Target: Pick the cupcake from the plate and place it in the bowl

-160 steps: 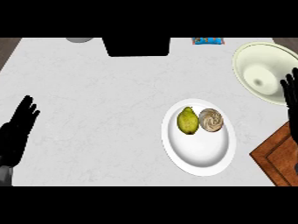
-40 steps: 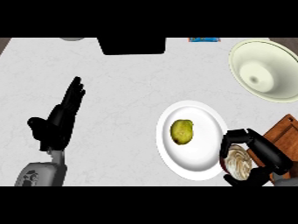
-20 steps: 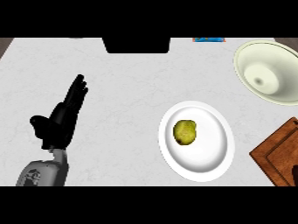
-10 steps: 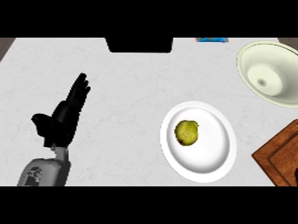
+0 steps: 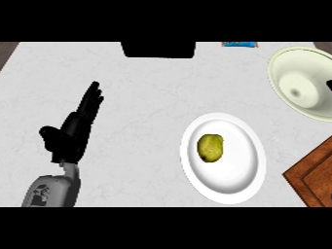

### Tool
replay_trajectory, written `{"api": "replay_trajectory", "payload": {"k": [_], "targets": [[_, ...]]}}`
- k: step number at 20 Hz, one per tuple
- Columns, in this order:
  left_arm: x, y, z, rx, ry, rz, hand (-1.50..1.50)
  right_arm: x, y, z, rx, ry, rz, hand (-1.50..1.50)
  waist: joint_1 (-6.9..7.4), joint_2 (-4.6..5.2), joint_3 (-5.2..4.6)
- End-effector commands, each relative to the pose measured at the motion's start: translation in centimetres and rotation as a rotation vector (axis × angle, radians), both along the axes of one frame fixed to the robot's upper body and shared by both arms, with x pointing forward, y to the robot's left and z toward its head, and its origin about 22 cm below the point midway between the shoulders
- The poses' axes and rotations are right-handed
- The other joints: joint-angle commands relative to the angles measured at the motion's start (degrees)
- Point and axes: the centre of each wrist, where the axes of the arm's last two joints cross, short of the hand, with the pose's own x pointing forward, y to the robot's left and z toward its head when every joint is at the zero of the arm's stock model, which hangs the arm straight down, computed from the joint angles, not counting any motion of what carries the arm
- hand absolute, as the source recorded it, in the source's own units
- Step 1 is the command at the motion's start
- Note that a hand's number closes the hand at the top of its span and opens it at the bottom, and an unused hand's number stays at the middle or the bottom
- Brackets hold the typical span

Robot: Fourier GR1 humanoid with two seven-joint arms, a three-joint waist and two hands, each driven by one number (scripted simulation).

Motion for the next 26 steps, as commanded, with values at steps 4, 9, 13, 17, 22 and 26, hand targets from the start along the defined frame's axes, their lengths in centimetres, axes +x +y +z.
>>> {"api": "replay_trajectory", "payload": {"k": [4, 9, 13, 17, 22, 26], "targets": [[-0.3, -0.1, -0.1, 0.005, -0.011, -0.007, 0.00, 4.6, -2.7, -5.6, -0.051, 0.012, -0.066, 1.50, 0.34, 0.11, 0.05], [-0.4, -0.6, 0.9, -0.003, -0.013, -0.004, 0.00, 6.4, -3.6, -8.7, -0.077, 0.031, -0.110, 1.50, 0.54, 0.18, 0.07], [-0.5, -1.8, 0.0, -0.001, -0.023, -0.016, 0.00, 6.8, -5.3, -9.6, -0.105, 0.116, -0.107, 1.50, 1.34, 0.59, 0.12], [0.3, -0.2, 0.8, -0.006, -0.019, -0.011, 0.00, 5.5, -7.0, -12.6, -0.007, 0.279, -0.088, -1.50, 1.17, 0.71, 0.15], [0.4, -0.3, -0.3, 0.009, -0.027, -0.032, 0.00, 5.9, -7.5, -11.8, 0.081, 0.318, 0.048, -1.50, 1.63, 1.07, 0.20], [-0.4, -0.8, -0.1, 0.008, -0.030, -0.023, 0.00, 5.0, -9.1, -11.9, 0.234, 0.218, 0.120, -1.50, 1.22, 0.65, 0.24]]}}
